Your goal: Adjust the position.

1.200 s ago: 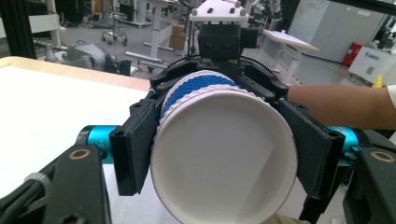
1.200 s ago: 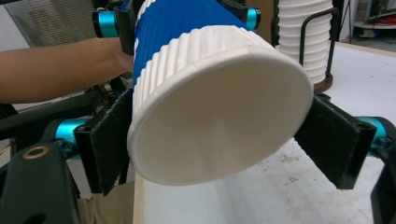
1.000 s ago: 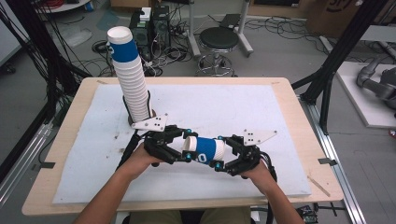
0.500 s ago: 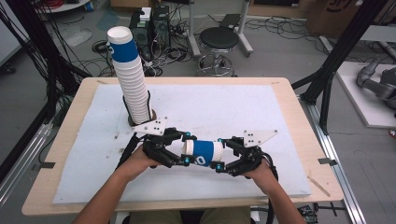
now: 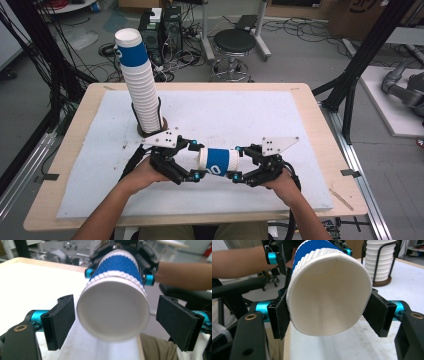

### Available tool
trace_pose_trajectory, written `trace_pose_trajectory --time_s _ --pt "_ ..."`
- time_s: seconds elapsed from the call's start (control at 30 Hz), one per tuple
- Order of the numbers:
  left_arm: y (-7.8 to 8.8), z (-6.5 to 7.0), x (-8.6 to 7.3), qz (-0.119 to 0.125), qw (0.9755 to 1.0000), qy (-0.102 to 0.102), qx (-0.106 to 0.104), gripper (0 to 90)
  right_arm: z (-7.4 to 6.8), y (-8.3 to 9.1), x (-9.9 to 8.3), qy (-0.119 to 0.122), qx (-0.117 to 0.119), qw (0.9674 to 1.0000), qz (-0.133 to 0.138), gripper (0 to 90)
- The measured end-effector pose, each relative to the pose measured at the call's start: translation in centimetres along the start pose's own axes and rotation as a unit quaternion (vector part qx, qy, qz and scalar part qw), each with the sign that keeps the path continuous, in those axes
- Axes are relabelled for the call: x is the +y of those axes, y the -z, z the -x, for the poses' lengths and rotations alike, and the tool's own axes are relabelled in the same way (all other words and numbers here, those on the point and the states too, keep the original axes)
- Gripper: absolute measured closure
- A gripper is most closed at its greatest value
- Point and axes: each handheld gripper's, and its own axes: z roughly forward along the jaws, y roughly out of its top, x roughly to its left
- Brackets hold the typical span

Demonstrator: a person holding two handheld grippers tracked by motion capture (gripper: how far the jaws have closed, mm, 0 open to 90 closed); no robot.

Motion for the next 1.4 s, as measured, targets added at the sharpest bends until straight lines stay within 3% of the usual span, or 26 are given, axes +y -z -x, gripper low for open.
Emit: trace_pose_trajectory --time_s 0.13,0.17,0.33,0.5,0.7,0.73,0.77,0.9,0.93,0.97,1.03,1.07,1.1,1.13,1.23,1.3,1.4 --pt "0.7 0.1 0.5 -0.012 0.9998 -0.007 0.017 15.9 0.0 0.2 1.2 0.026 -0.023 0.9986 -0.039 29.4" --pt "1.0 0.1 0.9 -0.025 0.9993 -0.013 0.026 15.9 0.0 0.2 1.5 0.032 -0.025 0.9979 -0.051 29.5" --pt "0.9 0.2 1.7 -0.055 0.9977 -0.028 0.027 15.9 0.0 0.0 2.7 0.049 -0.033 0.9939 -0.093 29.4" --pt "0.3 0.2 2.6 -0.099 0.9939 -0.044 0.023 16.0 0.0 -0.4 3.9 0.069 -0.037 0.9879 -0.133 29.3" --pt "-0.9 -0.1 3.4 -0.144 0.9879 -0.055 0.022 16.2 -0.3 -1.5 5.2 0.093 -0.038 0.9779 -0.184 29.2" --pt "-0.9 -0.1 3.4 -0.144 0.9879 -0.055 0.022 16.3 -0.3 -1.5 5.2 0.093 -0.038 0.9779 -0.184 29.2" --pt "-1.2 -0.1 3.5 -0.158 0.9855 -0.059 0.022 16.3 -0.3 -1.6 5.3 0.095 -0.038 0.9765 -0.189 29.2" --pt "-2.0 -0.1 3.5 -0.18 0.9816 -0.061 0.018 16.9 -0.8 -2.2 6.3 0.113 -0.038 0.9687 -0.218 29.1" --pt "-2.0 -0.1 3.5 -0.18 0.9816 -0.061 0.018 16.9 -0.8 -2.3 6.5 0.116 -0.039 0.9669 -0.224 29.1" --pt "-2.3 -0.1 3.4 -0.195 0.9784 -0.065 0.015 17.0 -0.9 -2.4 6.7 0.121 -0.039 0.9643 -0.232 29.1" --pt "-2.6 0.0 3.4 -0.207 0.9761 -0.065 0.013 17.2 -0.9 -2.6 7.1 0.123 -0.042 0.9602 -0.248 29.0" --pt "-2.6 0.0 3.4 -0.207 0.9761 -0.065 0.013 17.4 -1.0 -2.7 7.2 0.124 -0.041 0.9584 -0.254 28.8" --pt "-2.9 -0.1 3.4 -0.221 0.9728 -0.069 0.015 18.1 -1.0 -2.9 7.4 0.123 -0.04 0.9559 -0.264 28.6" --pt "-2.9 -0.1 3.4 -0.221 0.9728 -0.069 0.015 19.2 -1.0 -3.0 7.5 0.125 -0.04 0.954 -0.27 28.4" --pt "-3.5 -0.1 3.3 -0.243 0.9674 -0.069 0.014 21.2 -1.2 -3.6 7.8 0.129 -0.037 0.9463 -0.294 28.2" --pt "-3.7 -0.1 3.2 -0.248 0.9664 -0.068 0.012 22.1 -1.3 -4.0 7.8 0.131 -0.034 0.9416 -0.308 28.1" --pt "-4.0 -0.1 3.1 -0.259 0.9639 -0.064 0.008 23.4 -1.3 -4.4 7.8 0.13 -0.032 0.9387 -0.318 28.0"
